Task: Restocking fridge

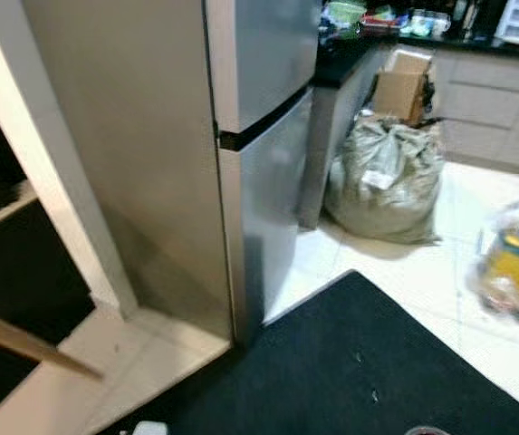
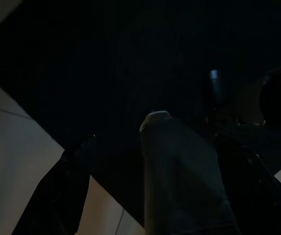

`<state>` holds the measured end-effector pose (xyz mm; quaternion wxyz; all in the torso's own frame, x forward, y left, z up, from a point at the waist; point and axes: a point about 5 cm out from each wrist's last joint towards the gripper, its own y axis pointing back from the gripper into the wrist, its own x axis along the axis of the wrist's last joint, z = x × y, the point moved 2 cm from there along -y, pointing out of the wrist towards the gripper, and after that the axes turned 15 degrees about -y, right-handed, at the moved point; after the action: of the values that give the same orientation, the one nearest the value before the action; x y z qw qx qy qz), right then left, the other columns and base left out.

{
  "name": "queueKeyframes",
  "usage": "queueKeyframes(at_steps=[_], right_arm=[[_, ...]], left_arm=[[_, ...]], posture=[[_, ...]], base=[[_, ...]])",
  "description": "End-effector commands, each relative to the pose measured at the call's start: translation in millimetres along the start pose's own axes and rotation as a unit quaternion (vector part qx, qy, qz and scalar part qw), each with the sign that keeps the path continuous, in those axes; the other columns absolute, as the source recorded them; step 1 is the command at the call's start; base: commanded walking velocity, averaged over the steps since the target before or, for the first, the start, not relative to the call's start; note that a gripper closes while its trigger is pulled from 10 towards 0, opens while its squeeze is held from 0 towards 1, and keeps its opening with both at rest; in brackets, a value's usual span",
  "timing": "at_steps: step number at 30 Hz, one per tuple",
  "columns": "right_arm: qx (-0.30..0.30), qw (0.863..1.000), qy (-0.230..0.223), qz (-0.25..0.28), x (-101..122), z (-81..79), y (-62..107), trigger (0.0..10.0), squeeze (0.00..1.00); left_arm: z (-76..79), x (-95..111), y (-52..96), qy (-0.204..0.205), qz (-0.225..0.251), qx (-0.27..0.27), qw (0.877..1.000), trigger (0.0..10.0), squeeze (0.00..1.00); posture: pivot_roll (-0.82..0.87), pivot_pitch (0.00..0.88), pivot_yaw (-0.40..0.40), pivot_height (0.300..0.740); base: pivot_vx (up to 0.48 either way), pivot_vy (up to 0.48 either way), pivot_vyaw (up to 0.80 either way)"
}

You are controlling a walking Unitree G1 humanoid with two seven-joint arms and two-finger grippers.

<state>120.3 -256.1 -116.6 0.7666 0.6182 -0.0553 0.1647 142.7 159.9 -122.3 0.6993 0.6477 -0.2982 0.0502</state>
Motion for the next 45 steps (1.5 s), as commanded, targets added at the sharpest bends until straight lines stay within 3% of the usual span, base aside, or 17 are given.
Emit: queueKeyframes(at_steps=[1,19,29,45], right_arm=[[-0.005,1.000,0.006,0.010,5.5,3.3,0.0,10.0,0.00],[-0.007,1.000,0.007,0.008,5.2,4.7,0.1,10.0,0.00],[-0.006,1.000,0.009,0.008,5.8,4.5,0.1,10.0,0.00],[-0.007,1.000,0.013,0.005,3.1,5.2,0.3,10.0,0.00]], left_arm=[[4.2,-7.0,0.8,-0.003,-0.011,-0.007,1.000,10.0,0.00],[3.0,-5.4,0.6,0.000,-0.009,-0.005,1.000,10.0,0.00],[4.7,-3.6,0.2,0.007,-0.004,-0.013,1.000,10.0,0.00],[9.8,-3.7,-0.3,0.011,-0.003,-0.023,1.000,10.0,0.00]], posture=[[-0.05,0.000,-0.022,0.740],[-0.06,0.000,-0.018,0.740],[-0.05,0.000,-0.019,0.740],[-0.06,0.000,-0.020,0.740]], base=[[0.300,0.000,0.00],[0.291,0.000,0.00],[0.000,0.000,0.00],[0.000,-0.426,0.00]])
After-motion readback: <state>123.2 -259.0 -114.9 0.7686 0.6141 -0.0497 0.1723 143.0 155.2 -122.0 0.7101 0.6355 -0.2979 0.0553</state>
